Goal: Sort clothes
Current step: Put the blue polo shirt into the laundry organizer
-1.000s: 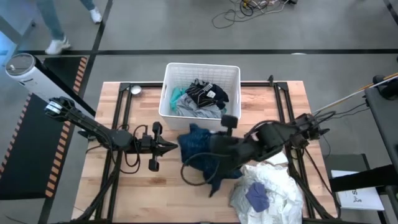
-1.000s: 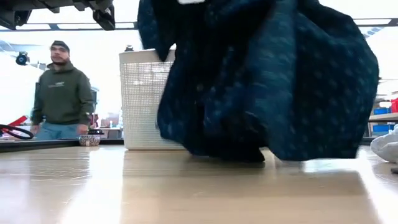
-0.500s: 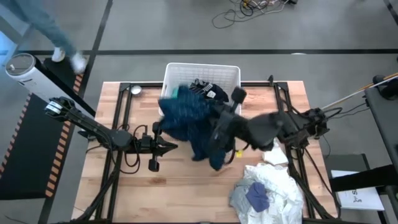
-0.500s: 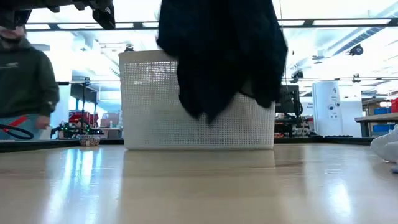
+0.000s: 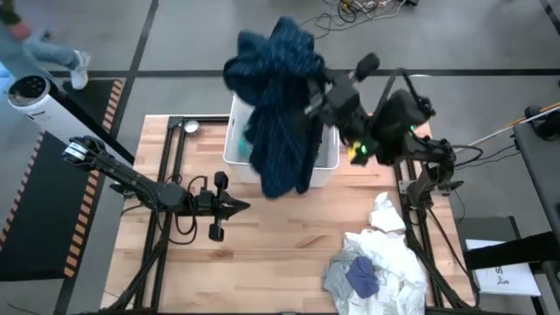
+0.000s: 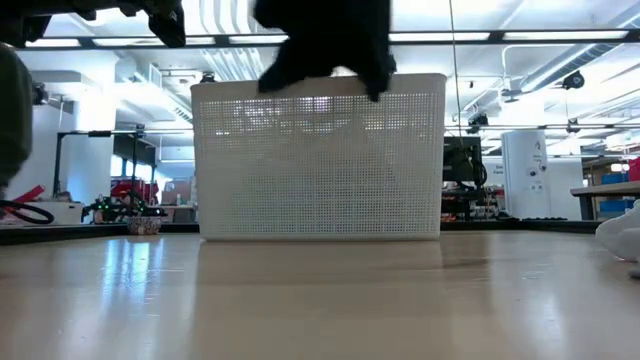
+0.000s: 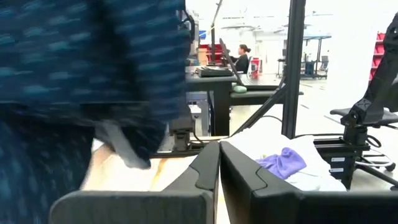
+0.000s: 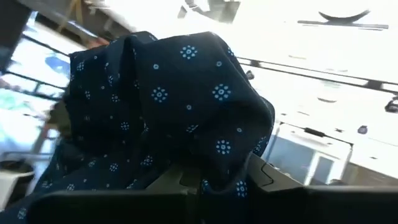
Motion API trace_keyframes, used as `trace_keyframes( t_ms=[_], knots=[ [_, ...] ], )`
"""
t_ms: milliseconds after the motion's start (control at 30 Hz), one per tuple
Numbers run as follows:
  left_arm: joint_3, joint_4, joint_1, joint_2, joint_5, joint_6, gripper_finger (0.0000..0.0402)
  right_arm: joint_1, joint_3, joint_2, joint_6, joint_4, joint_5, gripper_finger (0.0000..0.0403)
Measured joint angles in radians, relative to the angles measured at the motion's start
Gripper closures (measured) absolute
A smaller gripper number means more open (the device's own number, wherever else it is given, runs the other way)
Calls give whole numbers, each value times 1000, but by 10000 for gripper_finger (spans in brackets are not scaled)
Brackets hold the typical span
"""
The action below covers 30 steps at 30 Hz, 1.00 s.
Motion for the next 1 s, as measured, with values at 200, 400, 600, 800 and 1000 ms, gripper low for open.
trace_keyframes(
  t_ms=[200, 400, 600, 800, 1000],
  knots=[
    [0, 0, 0, 0, 0, 0, 402, -130, 0, -8, 59, -2, -15, 377],
    [0, 0, 0, 0, 1, 2, 402, -232, 0, -9, 222, -29, -92, 377],
    [0, 0, 0, 0, 1, 3, 402, -290, 0, -5, 491, -112, -233, 377],
    [0, 0, 0, 0, 1, 3, 402, -290, 0, 25, 592, -152, -290, 377],
    [0, 0, 0, 0, 1, 3, 402, -289, 1, 54, 733, -259, -375, 377]
  ],
)
